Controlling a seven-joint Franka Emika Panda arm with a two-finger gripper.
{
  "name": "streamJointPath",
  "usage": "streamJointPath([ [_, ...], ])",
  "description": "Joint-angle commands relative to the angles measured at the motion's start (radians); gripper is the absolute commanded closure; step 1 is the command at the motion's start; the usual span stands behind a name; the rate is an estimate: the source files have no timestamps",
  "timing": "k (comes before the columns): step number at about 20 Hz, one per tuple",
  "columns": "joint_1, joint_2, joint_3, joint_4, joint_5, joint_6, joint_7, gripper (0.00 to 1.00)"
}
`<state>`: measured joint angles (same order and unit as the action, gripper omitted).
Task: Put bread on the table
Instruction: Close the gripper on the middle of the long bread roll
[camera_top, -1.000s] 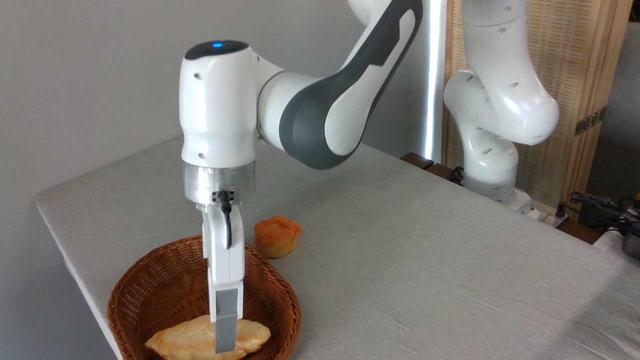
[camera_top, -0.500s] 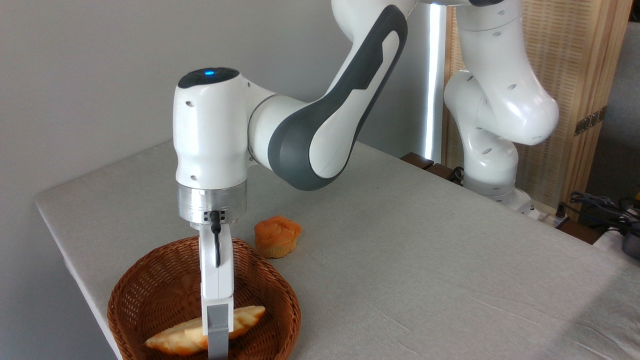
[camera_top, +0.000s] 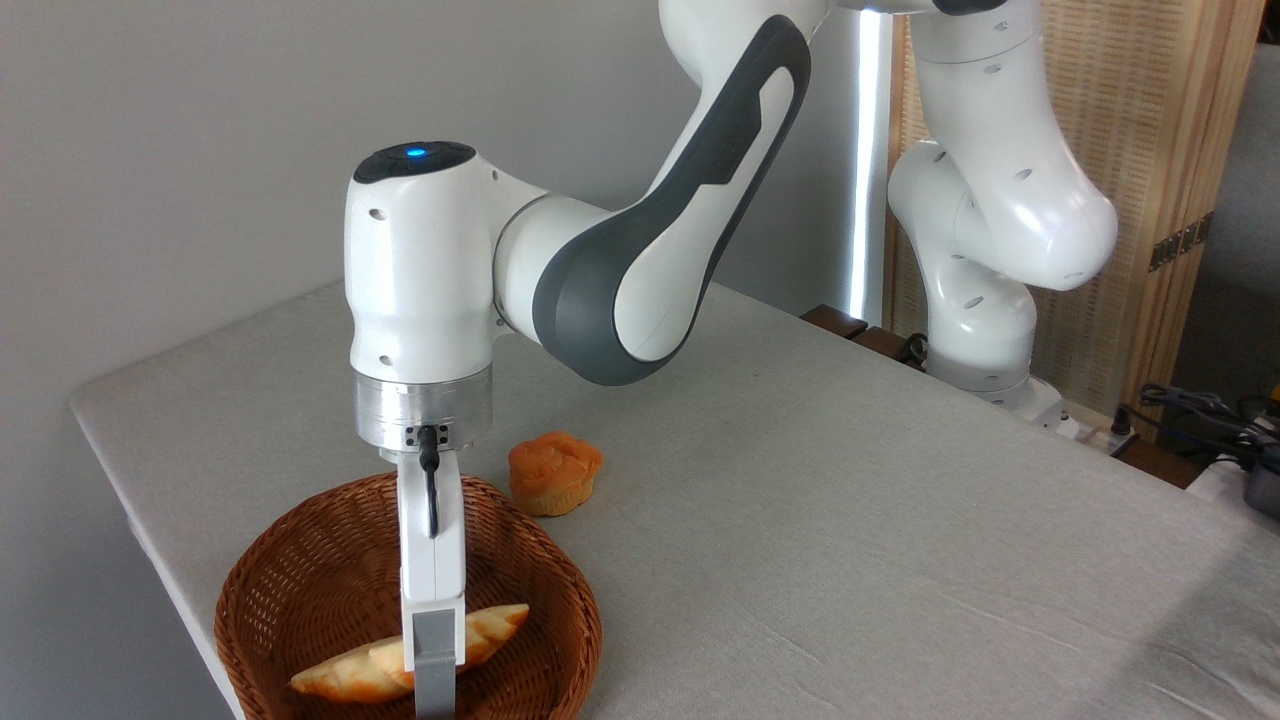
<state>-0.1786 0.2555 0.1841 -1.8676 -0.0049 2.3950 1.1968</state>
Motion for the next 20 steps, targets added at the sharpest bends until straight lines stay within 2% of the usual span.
streamJointPath([
  [1, 0.001, 0.007, -0.002, -0.001, -0.006, 0.026, 0.021, 0.7],
  [14, 0.001, 0.002, -0.009, 0.001, -0.009, 0.021, 0.02, 0.68],
  [20, 0.001, -0.031, -0.012, 0.001, -0.018, 0.016, 0.012, 0.68],
])
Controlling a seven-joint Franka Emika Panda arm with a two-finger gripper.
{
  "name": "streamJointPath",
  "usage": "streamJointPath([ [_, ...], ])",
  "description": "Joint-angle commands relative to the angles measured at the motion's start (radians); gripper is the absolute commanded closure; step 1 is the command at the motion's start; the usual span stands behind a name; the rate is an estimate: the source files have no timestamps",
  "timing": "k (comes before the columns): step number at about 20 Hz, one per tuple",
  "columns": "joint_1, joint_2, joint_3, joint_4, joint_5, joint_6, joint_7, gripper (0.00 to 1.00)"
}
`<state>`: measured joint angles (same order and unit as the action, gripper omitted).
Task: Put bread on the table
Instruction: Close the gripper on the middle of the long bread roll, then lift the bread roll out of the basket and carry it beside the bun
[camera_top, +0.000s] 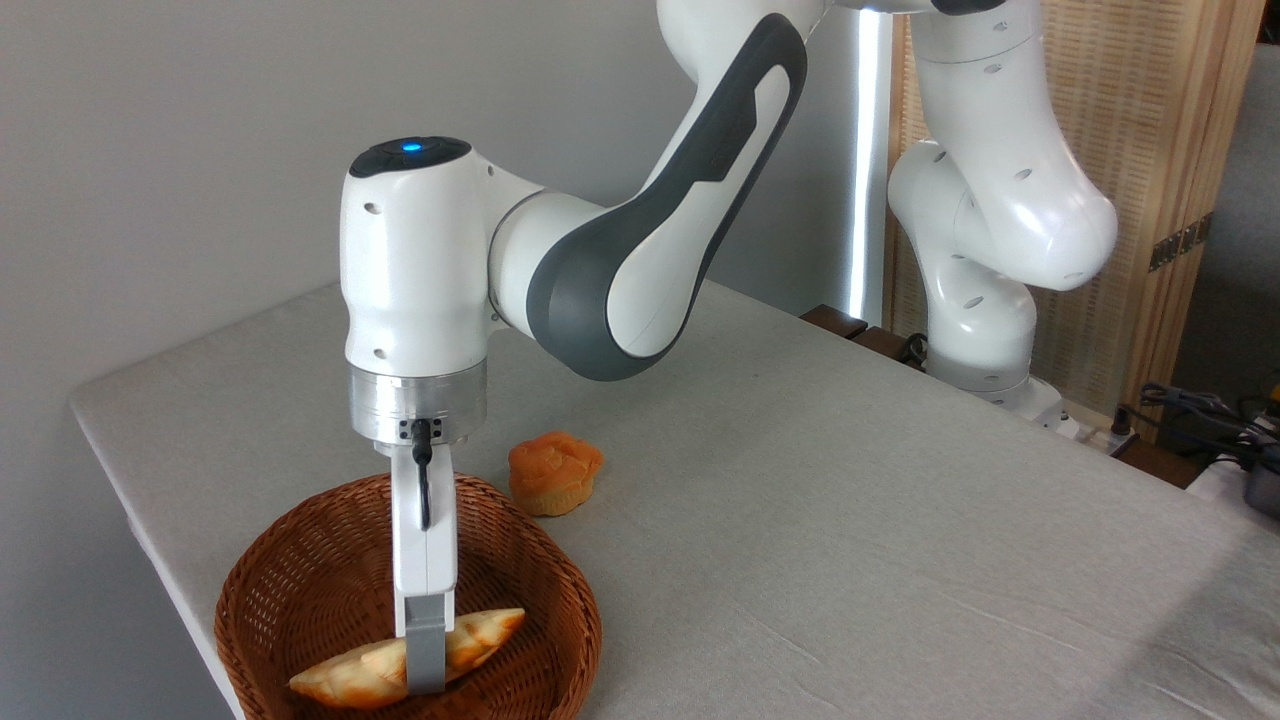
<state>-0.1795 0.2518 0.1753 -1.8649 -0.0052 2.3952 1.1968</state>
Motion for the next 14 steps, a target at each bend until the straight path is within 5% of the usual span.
streamJointPath([
  [1, 0.002, -0.045, -0.011, -0.002, -0.025, 0.015, 0.01, 0.68],
  [5, 0.0, -0.123, -0.013, -0.003, -0.078, -0.04, 0.01, 0.67],
  [14, 0.0, -0.308, -0.002, -0.016, -0.079, -0.404, -0.04, 0.66],
])
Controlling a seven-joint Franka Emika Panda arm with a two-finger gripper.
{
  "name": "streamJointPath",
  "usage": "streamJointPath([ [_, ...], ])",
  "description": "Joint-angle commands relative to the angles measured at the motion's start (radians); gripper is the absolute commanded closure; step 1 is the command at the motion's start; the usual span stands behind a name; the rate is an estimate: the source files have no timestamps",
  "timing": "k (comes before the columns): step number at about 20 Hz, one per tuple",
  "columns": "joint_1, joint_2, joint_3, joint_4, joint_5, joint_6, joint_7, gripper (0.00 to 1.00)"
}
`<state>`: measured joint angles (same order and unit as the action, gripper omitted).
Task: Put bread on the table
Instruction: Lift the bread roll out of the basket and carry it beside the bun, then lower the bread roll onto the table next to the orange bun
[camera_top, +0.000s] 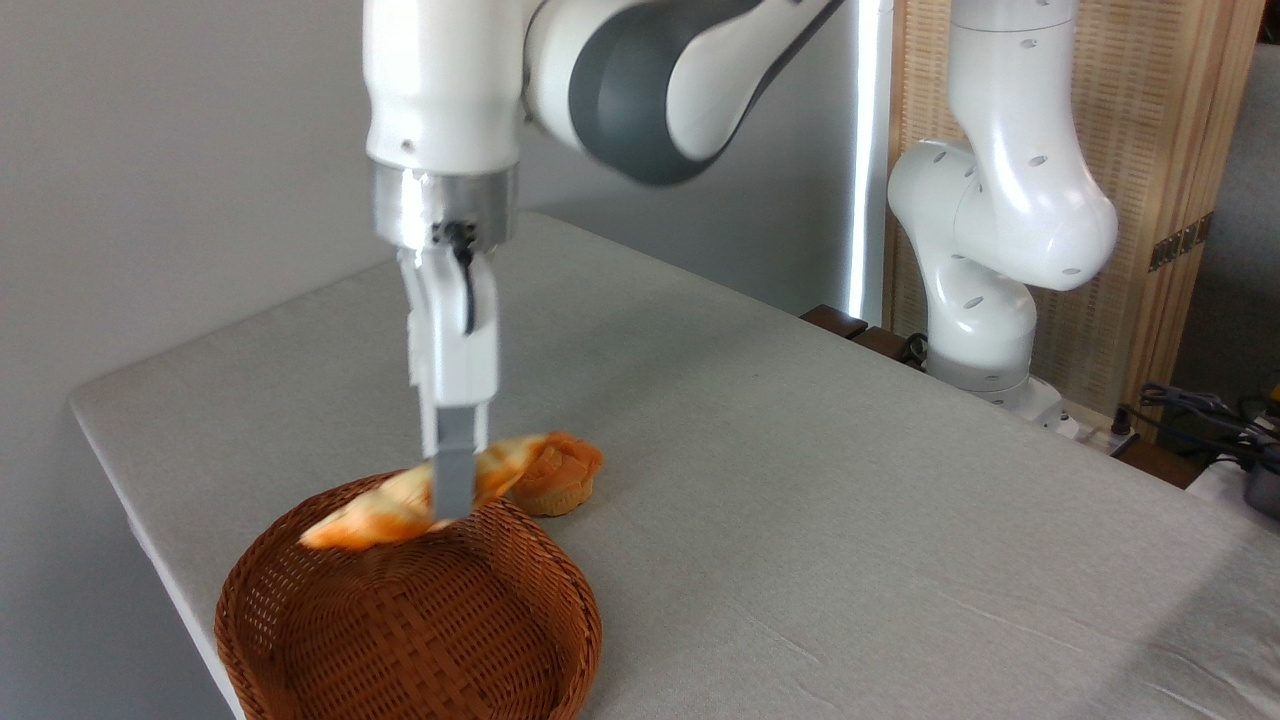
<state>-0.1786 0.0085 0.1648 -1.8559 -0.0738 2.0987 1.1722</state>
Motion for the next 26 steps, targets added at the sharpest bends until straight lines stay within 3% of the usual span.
streamJointPath([
  [1, -0.001, -0.088, 0.012, -0.04, -0.011, -0.138, -0.017, 0.66],
  [7, -0.001, -0.209, 0.033, -0.169, -0.009, -0.232, -0.123, 0.63],
  [11, -0.001, -0.304, 0.044, -0.302, -0.007, -0.255, -0.128, 0.63],
  [18, -0.006, -0.277, 0.044, -0.362, -0.006, -0.214, -0.129, 0.66],
  [19, -0.007, -0.268, 0.042, -0.364, -0.007, -0.204, -0.131, 0.62],
  [20, -0.01, -0.253, 0.042, -0.364, -0.007, -0.2, -0.144, 0.45],
  [22, -0.013, -0.231, 0.032, -0.361, -0.007, -0.162, -0.166, 0.38],
  [26, -0.045, -0.206, 0.027, -0.359, -0.009, -0.103, -0.215, 0.07],
])
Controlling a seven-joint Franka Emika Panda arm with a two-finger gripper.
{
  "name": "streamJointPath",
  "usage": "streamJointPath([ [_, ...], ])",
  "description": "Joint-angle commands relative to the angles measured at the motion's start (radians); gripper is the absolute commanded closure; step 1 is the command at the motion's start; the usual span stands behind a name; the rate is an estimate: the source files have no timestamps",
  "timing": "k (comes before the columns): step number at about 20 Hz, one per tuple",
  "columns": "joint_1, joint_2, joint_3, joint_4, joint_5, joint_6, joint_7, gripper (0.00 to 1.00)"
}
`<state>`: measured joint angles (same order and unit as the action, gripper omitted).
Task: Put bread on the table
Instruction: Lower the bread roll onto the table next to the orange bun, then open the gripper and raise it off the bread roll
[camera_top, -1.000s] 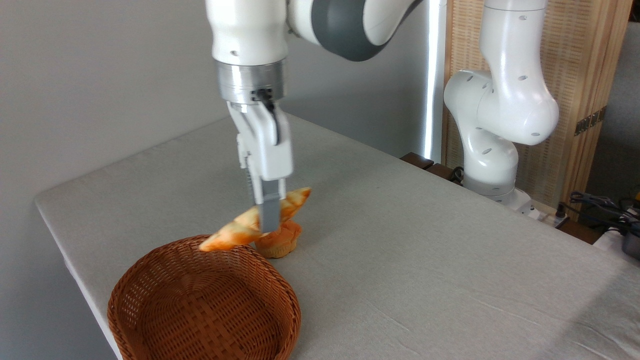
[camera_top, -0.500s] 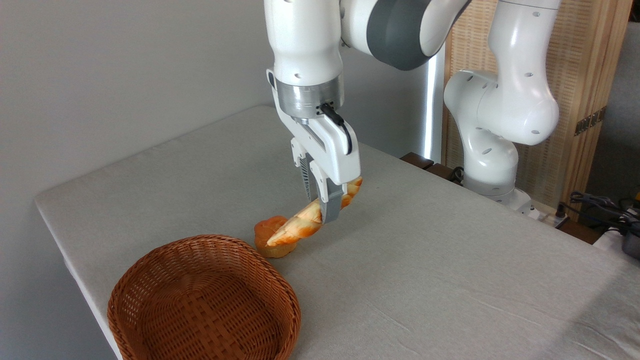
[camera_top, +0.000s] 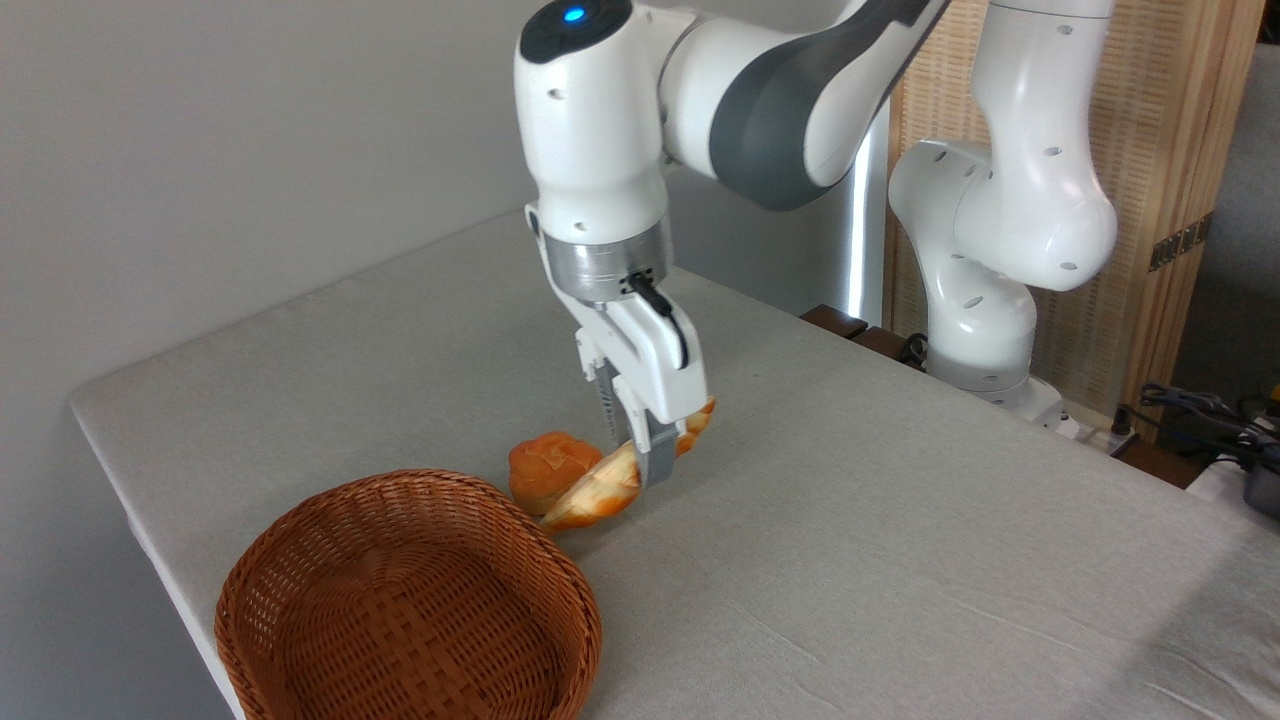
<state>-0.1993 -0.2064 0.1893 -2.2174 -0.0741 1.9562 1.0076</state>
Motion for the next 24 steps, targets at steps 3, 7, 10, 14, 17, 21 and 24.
streamJointPath([
  [3, -0.028, 0.009, 0.002, 0.002, -0.009, 0.041, -0.05, 0.0],
  [7, -0.028, 0.007, 0.002, 0.004, -0.009, 0.039, -0.047, 0.0],
  [10, -0.028, -0.001, 0.004, 0.007, 0.0, 0.027, -0.038, 0.0],
  [14, -0.026, -0.005, 0.013, 0.05, 0.0, 0.009, -0.037, 0.0],
  [17, -0.026, -0.005, 0.016, 0.103, 0.0, -0.019, -0.037, 0.0],
  [21, -0.026, -0.005, 0.016, 0.128, 0.0, -0.033, -0.037, 0.0],
  [24, -0.026, -0.005, 0.016, 0.142, -0.001, -0.033, -0.037, 0.0],
])
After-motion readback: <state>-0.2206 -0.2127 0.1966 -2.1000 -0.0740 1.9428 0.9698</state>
